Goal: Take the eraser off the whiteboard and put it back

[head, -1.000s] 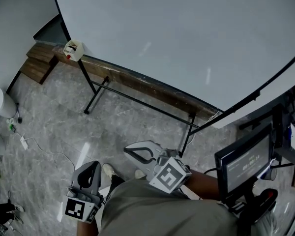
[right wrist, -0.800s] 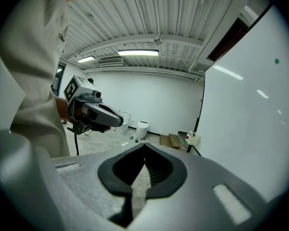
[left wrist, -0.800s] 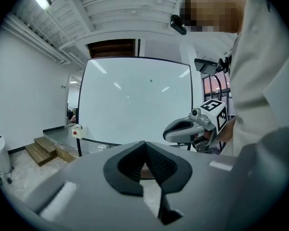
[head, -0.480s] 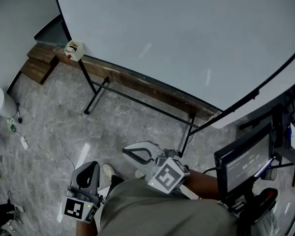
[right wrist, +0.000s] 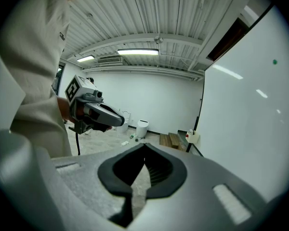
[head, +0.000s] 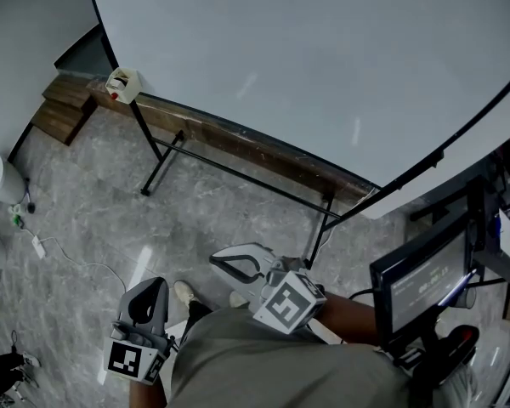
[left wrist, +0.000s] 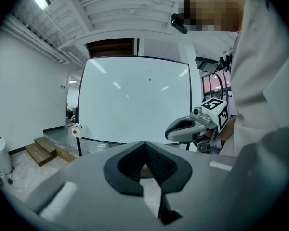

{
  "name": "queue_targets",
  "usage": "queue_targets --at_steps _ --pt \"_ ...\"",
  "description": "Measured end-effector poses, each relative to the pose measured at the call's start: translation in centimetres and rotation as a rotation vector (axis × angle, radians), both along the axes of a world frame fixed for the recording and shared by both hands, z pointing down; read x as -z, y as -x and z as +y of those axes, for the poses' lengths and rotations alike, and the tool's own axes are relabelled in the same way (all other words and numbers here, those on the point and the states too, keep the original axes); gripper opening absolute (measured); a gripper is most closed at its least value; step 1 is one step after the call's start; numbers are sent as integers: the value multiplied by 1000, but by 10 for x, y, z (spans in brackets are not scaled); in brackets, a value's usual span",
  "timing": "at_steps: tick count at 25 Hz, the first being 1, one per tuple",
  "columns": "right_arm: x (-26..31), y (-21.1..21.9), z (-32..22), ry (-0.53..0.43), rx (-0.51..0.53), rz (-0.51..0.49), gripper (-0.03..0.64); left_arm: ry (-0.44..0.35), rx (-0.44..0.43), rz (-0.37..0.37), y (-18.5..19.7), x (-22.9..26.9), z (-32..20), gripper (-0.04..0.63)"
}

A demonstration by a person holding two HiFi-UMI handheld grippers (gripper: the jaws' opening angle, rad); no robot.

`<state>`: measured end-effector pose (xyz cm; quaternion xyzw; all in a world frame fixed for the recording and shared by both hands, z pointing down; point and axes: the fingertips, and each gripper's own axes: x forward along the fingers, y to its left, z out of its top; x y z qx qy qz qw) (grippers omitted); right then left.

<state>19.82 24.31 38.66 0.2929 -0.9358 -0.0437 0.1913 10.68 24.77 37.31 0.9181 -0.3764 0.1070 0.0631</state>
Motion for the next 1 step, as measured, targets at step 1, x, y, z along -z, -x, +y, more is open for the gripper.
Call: queue_targets --at_steps 1 --pt "0 -1 3 -2 -1 0 3 -1 3 -2 1 0 2 5"
